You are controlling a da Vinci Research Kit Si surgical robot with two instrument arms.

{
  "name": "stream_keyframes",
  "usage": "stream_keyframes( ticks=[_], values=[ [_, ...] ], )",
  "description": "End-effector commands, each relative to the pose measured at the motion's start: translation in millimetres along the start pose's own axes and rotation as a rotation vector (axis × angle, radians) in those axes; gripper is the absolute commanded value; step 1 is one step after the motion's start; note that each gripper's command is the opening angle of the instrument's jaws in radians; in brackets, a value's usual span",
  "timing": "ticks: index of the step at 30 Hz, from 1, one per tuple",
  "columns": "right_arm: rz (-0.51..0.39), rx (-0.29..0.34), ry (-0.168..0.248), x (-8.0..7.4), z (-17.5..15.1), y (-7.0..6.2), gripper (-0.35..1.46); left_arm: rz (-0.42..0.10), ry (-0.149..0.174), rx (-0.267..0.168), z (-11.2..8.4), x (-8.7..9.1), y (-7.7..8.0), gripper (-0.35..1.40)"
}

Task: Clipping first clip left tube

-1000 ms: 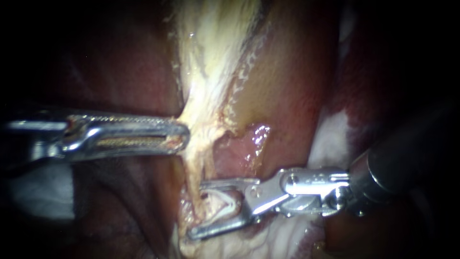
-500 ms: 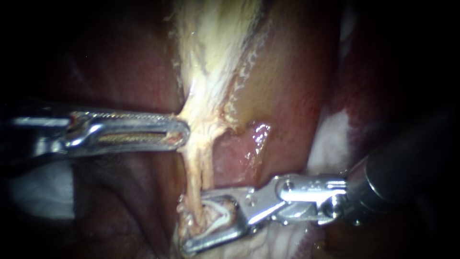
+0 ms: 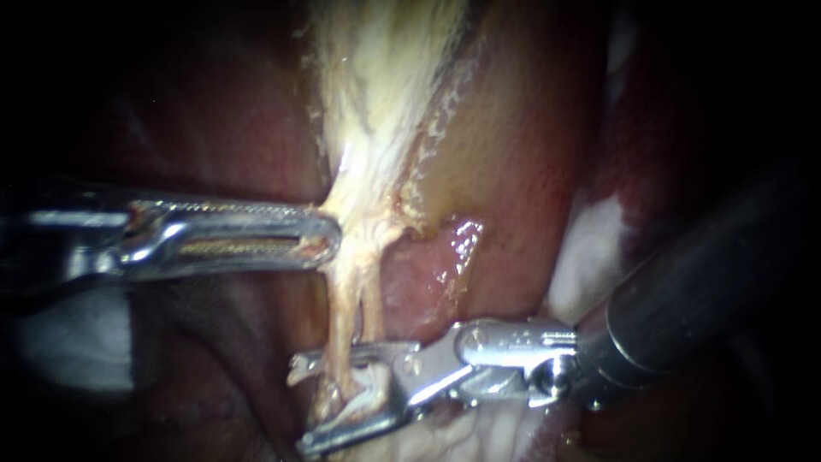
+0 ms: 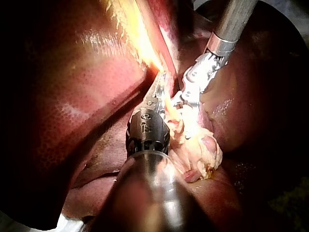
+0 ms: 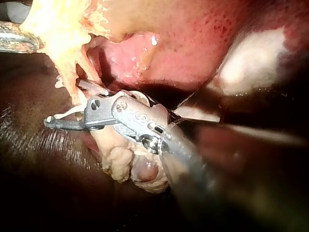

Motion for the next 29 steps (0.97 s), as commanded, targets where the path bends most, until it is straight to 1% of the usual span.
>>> stream_keyframes(
  ticks=[1, 4, 6, 7, 8, 9, 11, 12, 16, 29],
  values=[
    [-0.001, -0.001, 0.0, 0.0, -0.1, 0.0, 0.57, 0.0, 0.0, 0.0, 0.0, 0.0, 0.0, -0.35],
    [0.0, 0.0, 0.0, 0.0, -0.2, 0.1, 0.54, 0.0, 0.0, 0.0, 0.0, 0.0, 0.0, -0.35],
    [0.0, 0.002, 0.0, -0.1, -0.7, 0.1, 0.45, 0.0, 0.0, 0.0, -0.1, 0.0, 0.0, -0.35],
    [0.0, 0.003, 0.0, -0.1, -1.0, 0.1, 0.34, 0.0, 0.0, 0.0, -0.1, 0.0, 0.0, -0.35],
    [0.002, 0.005, -0.009, -0.2, -1.4, 0.1, 0.09, 0.0, 0.0, 0.0, -0.1, 0.0, 0.0, -0.35],
    [0.003, -0.007, -0.015, -0.2, -1.8, 0.2, -0.1, 0.0, 0.0, 0.0, -0.1, 0.0, 0.0, -0.35],
    [0.007, -0.023, -0.026, -0.3, -2.3, 0.5, -0.32, 0.0, 0.0, 0.0, -0.1, 0.0, 0.0, -0.35],
    [0.008, -0.024, -0.025, -0.3, -2.6, 0.7, -0.35, 0.0, 0.0, 0.0, -0.1, 0.0, 0.0, -0.35],
    [0.008, -0.03, -0.026, -0.8, -2.7, 1.1, -0.35, 0.0, 0.0, 0.0, -0.1, 0.0, 0.0, -0.35],
    [0.008, -0.029, -0.026, -0.8, -2.6, 1.2, -0.35, 0.0, 0.0, 0.0, -0.2, 0.0, 0.0, -0.35]
  ],
)
